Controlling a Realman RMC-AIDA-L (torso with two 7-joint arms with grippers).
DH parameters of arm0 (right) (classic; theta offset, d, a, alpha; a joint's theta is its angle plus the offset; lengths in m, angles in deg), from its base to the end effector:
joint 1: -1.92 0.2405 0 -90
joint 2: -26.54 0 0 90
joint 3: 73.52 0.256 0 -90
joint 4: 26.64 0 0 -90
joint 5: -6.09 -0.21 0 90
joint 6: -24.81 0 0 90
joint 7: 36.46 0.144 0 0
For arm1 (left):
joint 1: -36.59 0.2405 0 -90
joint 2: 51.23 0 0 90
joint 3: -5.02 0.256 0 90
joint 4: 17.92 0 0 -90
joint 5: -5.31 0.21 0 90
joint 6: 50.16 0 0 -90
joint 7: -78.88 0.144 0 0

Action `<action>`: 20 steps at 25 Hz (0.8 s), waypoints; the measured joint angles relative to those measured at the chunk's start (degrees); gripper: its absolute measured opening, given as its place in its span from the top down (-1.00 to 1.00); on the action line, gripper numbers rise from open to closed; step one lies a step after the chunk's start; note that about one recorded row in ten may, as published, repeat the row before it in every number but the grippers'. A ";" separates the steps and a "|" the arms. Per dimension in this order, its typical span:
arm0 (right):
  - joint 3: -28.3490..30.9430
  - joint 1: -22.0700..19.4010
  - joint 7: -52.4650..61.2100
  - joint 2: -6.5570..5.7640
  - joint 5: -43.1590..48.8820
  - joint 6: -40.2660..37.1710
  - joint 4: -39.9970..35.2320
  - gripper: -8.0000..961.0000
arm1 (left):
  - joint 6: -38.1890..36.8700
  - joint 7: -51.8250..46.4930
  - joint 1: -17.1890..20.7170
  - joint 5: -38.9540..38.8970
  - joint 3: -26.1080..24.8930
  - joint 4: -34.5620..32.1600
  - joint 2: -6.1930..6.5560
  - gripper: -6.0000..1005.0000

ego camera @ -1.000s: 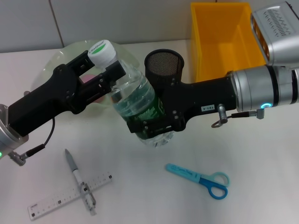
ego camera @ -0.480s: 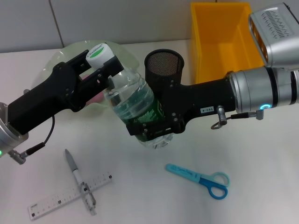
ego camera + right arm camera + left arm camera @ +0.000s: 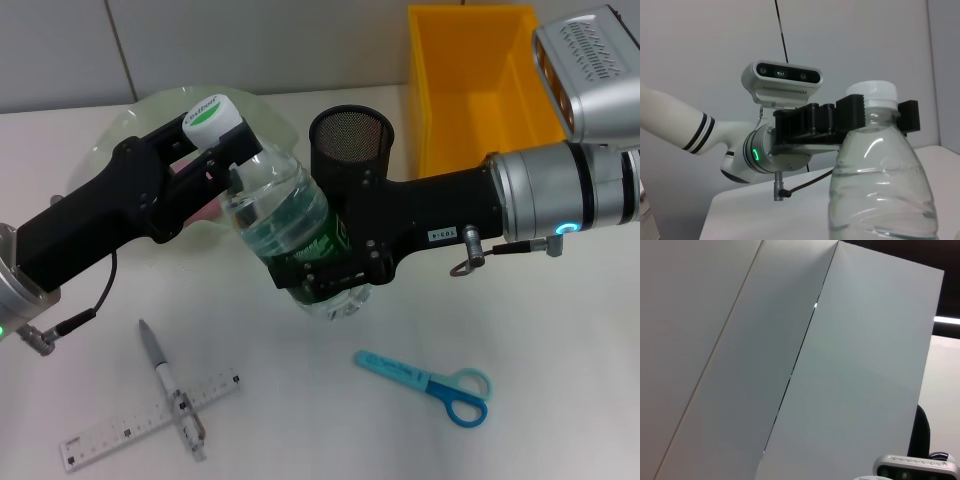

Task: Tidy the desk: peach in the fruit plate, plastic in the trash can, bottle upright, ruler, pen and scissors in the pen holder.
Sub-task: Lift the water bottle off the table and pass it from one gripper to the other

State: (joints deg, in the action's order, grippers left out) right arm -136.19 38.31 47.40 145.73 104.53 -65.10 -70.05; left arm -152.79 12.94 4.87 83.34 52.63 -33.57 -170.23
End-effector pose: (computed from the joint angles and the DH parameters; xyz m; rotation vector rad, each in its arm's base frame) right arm 0.1642 0.3447 -0.0246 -2.9896 0.2869 0.8254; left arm -0.2135 0.3071 -0.0070 -2.4251 -0.5432 -1.5860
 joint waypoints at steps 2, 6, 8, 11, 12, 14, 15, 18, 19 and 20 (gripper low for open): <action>0.00 0.00 0.00 0.00 -0.05 0.00 0.11 -0.60 | 0.00 0.00 -0.02 0.03 -0.01 0.00 0.00 0.11; -0.05 0.00 0.02 0.00 -0.12 0.00 0.16 -0.60 | -0.11 -0.01 -0.05 0.13 -0.22 0.01 0.00 0.11; -0.14 0.02 0.09 0.00 -0.17 -0.01 0.15 -0.60 | -0.20 -0.02 -0.06 0.16 -0.29 0.01 0.00 0.11; -0.22 0.08 0.17 0.00 -0.22 -0.02 0.17 -0.60 | -0.37 -0.05 -0.06 0.18 -0.36 0.02 0.03 0.11; -0.22 0.08 0.17 0.00 -0.24 0.00 0.17 -0.60 | -0.40 -0.07 -0.04 0.18 -0.37 0.01 0.05 0.11; -0.24 0.08 0.18 0.00 -0.29 0.09 0.17 -0.60 | -0.40 -0.12 -0.03 0.17 -0.39 0.01 0.07 0.11; -0.26 0.08 0.20 0.00 -0.29 0.14 0.17 -0.60 | -0.42 -0.13 -0.02 0.18 -0.40 0.01 0.07 0.11; -0.39 0.09 0.43 0.00 -0.30 0.37 0.16 -0.60 | -0.51 -0.15 -0.01 0.17 -0.42 0.01 0.08 0.11; -0.42 0.09 0.49 0.00 -0.30 0.42 0.14 -0.60 | -0.51 -0.15 -0.01 0.17 -0.42 0.01 0.08 0.11; -0.43 0.09 0.55 0.00 -0.30 0.47 0.07 -0.60 | -0.54 -0.15 -0.01 0.17 -0.42 0.01 0.09 0.11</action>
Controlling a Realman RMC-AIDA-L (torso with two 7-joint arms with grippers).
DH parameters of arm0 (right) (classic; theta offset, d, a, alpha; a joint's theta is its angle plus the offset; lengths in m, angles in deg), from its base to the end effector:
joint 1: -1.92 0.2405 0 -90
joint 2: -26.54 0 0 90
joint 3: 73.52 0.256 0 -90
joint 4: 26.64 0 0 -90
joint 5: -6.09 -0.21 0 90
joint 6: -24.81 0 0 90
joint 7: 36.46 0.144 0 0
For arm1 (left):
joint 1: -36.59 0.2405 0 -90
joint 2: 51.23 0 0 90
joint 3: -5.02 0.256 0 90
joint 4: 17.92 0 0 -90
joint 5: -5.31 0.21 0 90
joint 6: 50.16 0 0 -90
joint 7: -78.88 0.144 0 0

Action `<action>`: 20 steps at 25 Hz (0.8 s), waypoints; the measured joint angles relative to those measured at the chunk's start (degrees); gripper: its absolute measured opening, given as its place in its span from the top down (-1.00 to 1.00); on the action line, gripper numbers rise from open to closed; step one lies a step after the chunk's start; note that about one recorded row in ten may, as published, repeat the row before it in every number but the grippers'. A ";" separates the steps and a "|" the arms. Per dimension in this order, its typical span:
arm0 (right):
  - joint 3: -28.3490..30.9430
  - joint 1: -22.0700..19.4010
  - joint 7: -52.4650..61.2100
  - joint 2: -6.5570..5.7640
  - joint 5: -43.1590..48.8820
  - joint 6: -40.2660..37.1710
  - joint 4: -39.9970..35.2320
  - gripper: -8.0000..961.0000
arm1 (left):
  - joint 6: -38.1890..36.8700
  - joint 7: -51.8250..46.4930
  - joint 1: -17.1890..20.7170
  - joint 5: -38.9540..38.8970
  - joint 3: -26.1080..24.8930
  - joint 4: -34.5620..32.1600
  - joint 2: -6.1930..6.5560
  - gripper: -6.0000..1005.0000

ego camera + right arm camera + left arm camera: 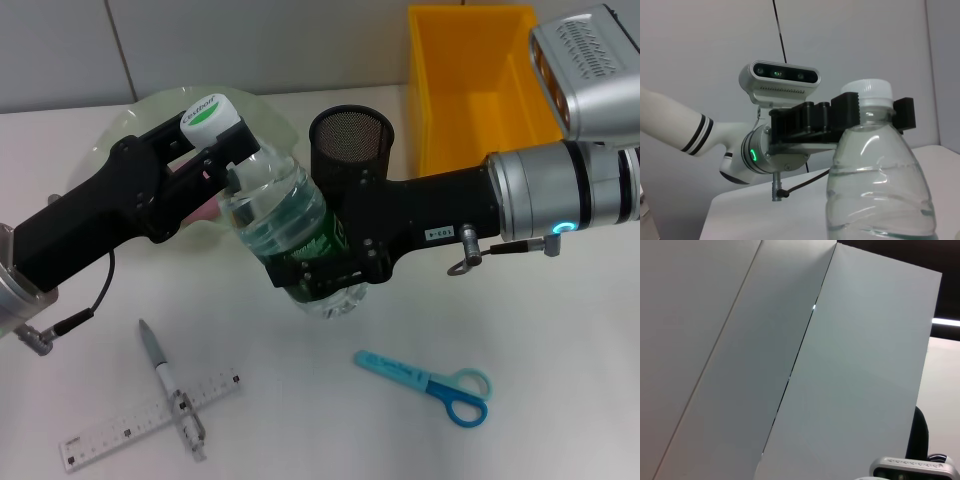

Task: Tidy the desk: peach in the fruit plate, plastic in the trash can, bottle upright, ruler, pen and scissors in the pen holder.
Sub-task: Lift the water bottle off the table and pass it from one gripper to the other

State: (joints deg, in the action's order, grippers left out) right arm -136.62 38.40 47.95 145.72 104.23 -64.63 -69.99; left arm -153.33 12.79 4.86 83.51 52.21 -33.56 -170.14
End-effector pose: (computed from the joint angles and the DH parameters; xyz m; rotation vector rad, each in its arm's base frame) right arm 0.1633 0.3455 -0.0256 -2.9887 0.3005 0.8243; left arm -0.2134 0.3066 -0.0053 -2.4233 -0.5393 -1.5956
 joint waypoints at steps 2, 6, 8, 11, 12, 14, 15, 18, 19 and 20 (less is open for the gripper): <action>0.00 0.00 0.02 0.00 0.00 0.01 -0.04 -0.60 | -0.05 -0.04 0.00 -0.03 0.00 0.00 0.00 0.11; -0.18 0.12 0.14 0.00 0.04 0.07 -0.14 -0.60 | -0.09 -0.09 0.00 -0.09 0.00 0.00 0.00 0.11; -0.32 0.22 0.23 -0.01 0.18 0.13 -0.20 -0.60 | -0.10 -0.09 0.00 -0.09 0.00 -0.01 0.00 0.11; -0.67 0.30 0.28 0.00 0.23 0.32 -0.25 -0.60 | -0.10 -0.10 0.00 -0.07 0.00 0.00 0.00 0.11; -0.77 0.30 0.29 0.00 0.24 0.39 -0.26 -0.60 | -0.10 -0.10 0.00 -0.06 0.00 0.00 0.00 0.11; -0.86 0.30 0.30 0.00 0.24 0.44 -0.26 -0.60 | -0.10 -0.10 0.01 -0.06 0.01 0.00 0.00 0.11; -0.86 0.26 0.31 0.00 0.23 0.44 -0.26 -0.60 | -0.10 -0.10 0.01 -0.05 0.01 0.00 0.00 0.11; -0.88 0.21 0.32 0.00 0.24 0.46 -0.26 -0.60 | -0.11 -0.13 0.00 -0.05 0.01 0.00 0.00 0.11; -0.92 0.19 0.32 0.00 0.25 0.52 -0.27 -0.60 | -0.11 -0.14 0.00 -0.05 0.01 0.00 0.00 0.11; -0.98 0.17 0.32 0.00 0.28 0.60 -0.26 -0.60 | -0.10 -0.14 0.00 -0.05 0.01 0.00 0.00 0.11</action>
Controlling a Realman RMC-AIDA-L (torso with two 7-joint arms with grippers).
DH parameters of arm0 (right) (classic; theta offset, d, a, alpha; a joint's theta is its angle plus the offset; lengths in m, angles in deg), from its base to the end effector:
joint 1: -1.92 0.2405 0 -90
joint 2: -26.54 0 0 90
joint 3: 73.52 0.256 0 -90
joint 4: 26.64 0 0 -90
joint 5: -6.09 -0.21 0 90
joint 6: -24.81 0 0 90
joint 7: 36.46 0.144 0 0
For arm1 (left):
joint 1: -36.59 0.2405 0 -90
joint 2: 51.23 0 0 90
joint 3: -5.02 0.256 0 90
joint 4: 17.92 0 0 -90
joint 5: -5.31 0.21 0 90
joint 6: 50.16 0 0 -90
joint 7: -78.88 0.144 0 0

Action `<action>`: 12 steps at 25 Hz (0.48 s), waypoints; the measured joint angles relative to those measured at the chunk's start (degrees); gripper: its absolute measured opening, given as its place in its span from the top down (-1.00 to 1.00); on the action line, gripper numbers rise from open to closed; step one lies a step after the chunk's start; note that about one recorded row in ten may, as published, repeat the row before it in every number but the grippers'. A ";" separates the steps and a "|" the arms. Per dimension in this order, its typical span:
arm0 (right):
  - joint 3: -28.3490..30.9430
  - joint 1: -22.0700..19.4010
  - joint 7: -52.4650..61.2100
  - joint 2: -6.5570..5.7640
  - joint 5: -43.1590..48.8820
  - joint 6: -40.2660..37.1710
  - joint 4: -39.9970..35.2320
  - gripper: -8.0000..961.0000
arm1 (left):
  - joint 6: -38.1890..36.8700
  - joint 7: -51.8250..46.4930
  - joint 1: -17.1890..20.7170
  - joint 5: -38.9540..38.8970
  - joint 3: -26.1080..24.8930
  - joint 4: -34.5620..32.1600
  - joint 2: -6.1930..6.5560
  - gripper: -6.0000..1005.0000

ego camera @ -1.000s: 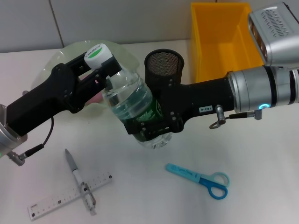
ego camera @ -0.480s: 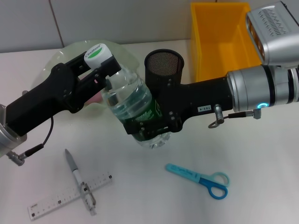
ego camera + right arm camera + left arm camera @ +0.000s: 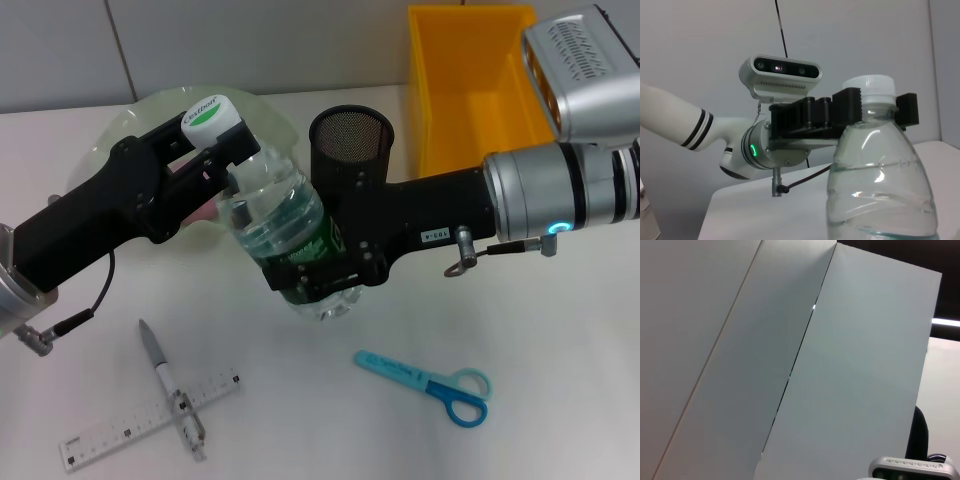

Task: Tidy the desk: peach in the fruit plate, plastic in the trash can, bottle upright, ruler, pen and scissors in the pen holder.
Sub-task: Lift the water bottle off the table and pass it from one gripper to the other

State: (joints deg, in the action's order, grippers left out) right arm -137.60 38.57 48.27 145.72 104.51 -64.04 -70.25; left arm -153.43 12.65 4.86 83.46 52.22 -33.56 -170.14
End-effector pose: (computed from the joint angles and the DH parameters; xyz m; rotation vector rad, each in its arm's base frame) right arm 0.1621 0.3457 -0.0282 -3.0004 0.2946 0.8002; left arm -0.2133 0.3065 -0.0051 -2.4233 -0.5411 -1.5990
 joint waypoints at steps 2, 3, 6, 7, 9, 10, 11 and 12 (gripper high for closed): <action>-0.25 -0.05 0.00 0.00 0.08 0.24 0.00 -0.60 | 0.00 -0.01 0.00 0.00 -0.01 0.00 0.00 0.11; -0.44 -0.07 0.00 0.00 0.12 0.33 0.01 -0.60 | 0.00 -0.02 -0.02 0.00 -0.01 0.00 0.00 0.11; -0.67 -0.08 0.00 0.00 0.19 0.61 0.01 -0.60 | 0.01 -0.03 -0.06 -0.01 -0.01 0.00 0.00 0.11; -0.69 -0.09 0.00 0.00 0.23 0.75 0.02 -0.60 | 0.03 -0.03 -0.06 -0.01 -0.01 -0.01 0.00 0.11; -0.71 -0.09 0.00 0.00 0.27 0.91 0.03 -0.60 | 0.08 -0.09 -0.07 -0.04 -0.01 -0.01 0.00 0.11; -0.75 -0.09 0.00 0.00 0.29 0.95 0.05 -0.60 | 0.09 -0.21 -0.10 -0.11 -0.01 -0.01 0.00 0.11; -0.82 -0.09 0.04 0.00 0.33 0.96 0.08 -0.60 | 0.09 -0.34 -0.12 -0.17 -0.04 -0.01 0.01 0.11; -0.90 -0.09 0.12 0.00 0.44 0.99 0.07 -0.60 | 0.09 -0.43 -0.13 -0.23 -0.05 -0.01 0.03 0.11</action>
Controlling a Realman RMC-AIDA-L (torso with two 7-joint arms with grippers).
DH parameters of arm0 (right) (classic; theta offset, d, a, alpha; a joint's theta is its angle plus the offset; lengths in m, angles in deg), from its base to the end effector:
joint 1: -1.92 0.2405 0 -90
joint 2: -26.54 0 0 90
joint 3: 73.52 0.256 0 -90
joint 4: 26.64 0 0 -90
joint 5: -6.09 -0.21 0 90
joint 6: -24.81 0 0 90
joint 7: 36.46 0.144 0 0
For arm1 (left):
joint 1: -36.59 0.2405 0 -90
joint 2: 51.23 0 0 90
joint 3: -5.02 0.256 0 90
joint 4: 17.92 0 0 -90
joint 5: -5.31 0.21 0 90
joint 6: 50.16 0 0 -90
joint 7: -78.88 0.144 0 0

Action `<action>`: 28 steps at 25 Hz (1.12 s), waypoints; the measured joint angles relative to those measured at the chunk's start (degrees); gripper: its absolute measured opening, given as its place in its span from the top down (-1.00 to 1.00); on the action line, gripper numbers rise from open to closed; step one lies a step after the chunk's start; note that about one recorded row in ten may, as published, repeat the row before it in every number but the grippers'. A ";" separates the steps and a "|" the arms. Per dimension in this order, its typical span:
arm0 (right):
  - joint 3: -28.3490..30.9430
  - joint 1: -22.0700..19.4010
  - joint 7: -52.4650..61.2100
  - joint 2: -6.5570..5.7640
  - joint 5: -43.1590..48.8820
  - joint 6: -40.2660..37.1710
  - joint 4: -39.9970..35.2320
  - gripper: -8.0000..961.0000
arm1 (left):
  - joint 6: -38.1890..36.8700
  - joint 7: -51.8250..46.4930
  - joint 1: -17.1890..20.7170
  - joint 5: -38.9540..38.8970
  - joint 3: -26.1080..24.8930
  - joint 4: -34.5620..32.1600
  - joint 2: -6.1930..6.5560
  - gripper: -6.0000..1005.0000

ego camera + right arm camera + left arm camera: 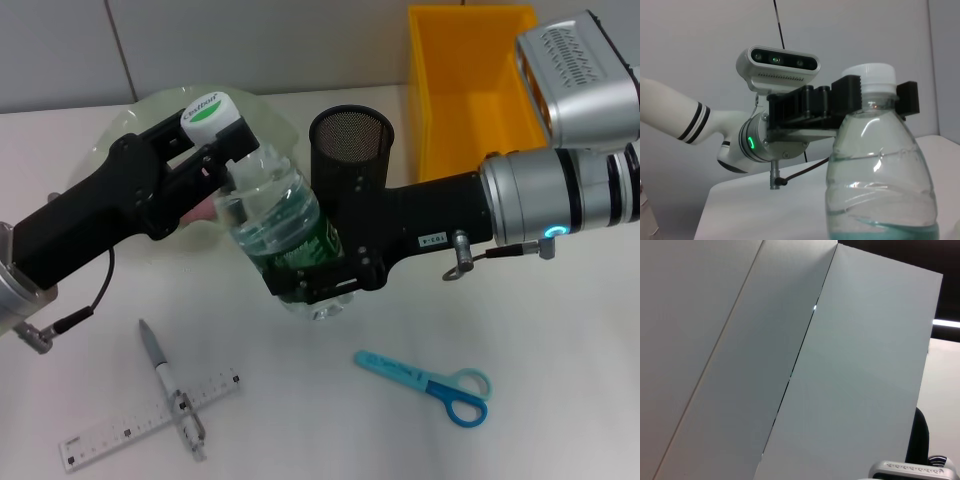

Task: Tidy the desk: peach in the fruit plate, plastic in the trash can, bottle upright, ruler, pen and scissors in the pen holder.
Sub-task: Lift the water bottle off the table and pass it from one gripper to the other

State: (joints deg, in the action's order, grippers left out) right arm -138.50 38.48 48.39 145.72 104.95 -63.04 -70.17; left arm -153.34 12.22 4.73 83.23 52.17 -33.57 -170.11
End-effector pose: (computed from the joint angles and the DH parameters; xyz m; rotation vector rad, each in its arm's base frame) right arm 0.1640 0.3457 -0.0315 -3.0049 0.3009 0.7695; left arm -0.2127 0.3076 -0.0044 -2.4197 -0.5480 -1.6034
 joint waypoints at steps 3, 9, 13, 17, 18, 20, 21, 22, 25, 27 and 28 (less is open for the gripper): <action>-0.38 -0.01 0.20 0.00 0.33 0.13 -0.04 -0.60 | 0.00 -0.14 -0.04 -0.20 -0.03 0.00 0.04 0.11; -0.55 -0.10 0.23 0.00 0.44 0.20 -0.07 -0.60 | -0.02 -0.15 -0.04 -0.32 -0.04 -0.15 0.12 0.11; -0.78 -0.06 0.27 0.00 1.16 0.43 -0.01 -0.60 | -0.02 -0.15 -0.03 -0.33 -0.04 -0.25 0.14 0.11; -1.37 -0.02 0.29 0.00 1.32 0.99 0.07 -0.60 | 0.02 -0.14 -0.12 -0.35 -0.05 -0.27 0.14 0.11; -1.37 -0.01 0.30 0.00 1.35 1.05 0.12 -0.60 | 0.03 -0.14 -0.15 -0.37 -0.04 -0.26 0.15 0.11; -1.38 -0.02 0.30 0.00 1.46 1.17 0.25 -0.60 | 0.05 -0.14 -0.23 -0.41 -0.04 -0.27 0.15 0.11; -1.38 -0.05 0.31 0.00 1.62 1.25 0.27 -0.60 | 0.07 -0.14 -0.24 -0.41 -0.04 -0.27 0.18 0.11; -1.38 -0.09 0.32 0.00 1.85 1.36 0.29 -0.60 | 0.08 -0.14 -0.24 -0.41 -0.04 -0.29 0.19 0.11; -1.38 -0.14 0.36 0.00 2.46 1.48 0.29 -0.60 | 0.10 -0.17 -0.25 -0.42 -0.04 -0.33 0.21 0.11; -1.38 -0.15 0.38 0.01 2.57 1.53 0.28 -0.60 | 0.10 -0.22 -0.29 -0.41 -0.03 -0.36 0.22 0.11; -1.37 -0.15 0.39 0.00 2.57 1.57 0.29 -0.60 | 0.10 -0.25 -0.31 -0.41 -0.03 -0.37 0.22 0.11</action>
State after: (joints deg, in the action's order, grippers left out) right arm -139.88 38.33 48.79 145.73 107.53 -61.47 -69.89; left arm -153.24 11.98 4.41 82.82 52.13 -33.94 -169.89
